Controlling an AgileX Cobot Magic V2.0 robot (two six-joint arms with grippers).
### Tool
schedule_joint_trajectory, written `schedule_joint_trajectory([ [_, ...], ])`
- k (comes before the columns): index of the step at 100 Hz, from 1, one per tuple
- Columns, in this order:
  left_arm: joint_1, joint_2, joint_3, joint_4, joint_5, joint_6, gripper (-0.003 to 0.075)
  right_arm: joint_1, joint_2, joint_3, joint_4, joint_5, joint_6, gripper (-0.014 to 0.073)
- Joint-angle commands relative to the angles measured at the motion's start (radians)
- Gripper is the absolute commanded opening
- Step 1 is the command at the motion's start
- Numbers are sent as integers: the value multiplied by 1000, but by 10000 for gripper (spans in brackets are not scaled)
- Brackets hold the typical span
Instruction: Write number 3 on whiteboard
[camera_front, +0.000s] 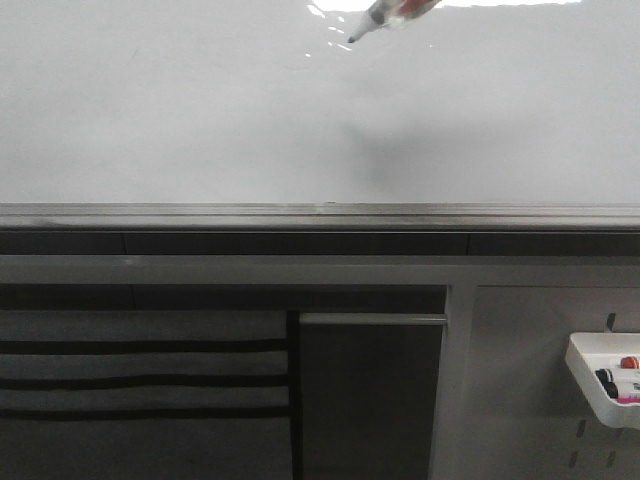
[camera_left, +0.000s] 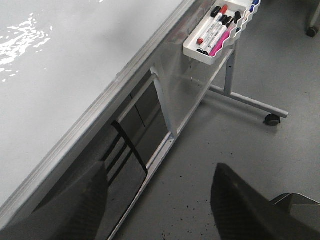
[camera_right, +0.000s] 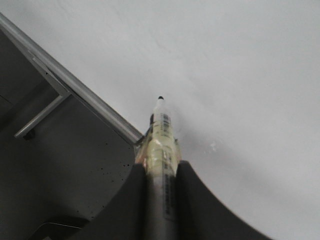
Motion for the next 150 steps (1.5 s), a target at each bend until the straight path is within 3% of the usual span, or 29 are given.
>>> schedule_joint_trajectory([
  [1,2,-2,-25,-33,-59,-13,419,-8,41,-94,17,-29,-2,-5],
  [38,2,-2,-25,-33,-59,-13,419,-27,136,-120,32,-126,-24,-5],
  [60,2,-2,-25,-33,-59,-13,419,-74,111,-85,48,25,-24,-5],
  [84,2,-2,-25,-33,-59,-13,419,-16,164,-44,75,-142,-32,-5],
  [111,2,-2,-25,-33,-59,-13,419,-94,111,1,75,28,-22,-5],
  [136,2,-2,-25,-33,-59,-13,419,36,181,23,99,-226,-24,-5],
  [144,2,-2,-25,-33,-59,-13,419,51,190,-41,119,-186,-24,-5],
  [150,2,-2,-25,-33,-59,-13,419,62,162,-79,160,-53,-106,-5],
])
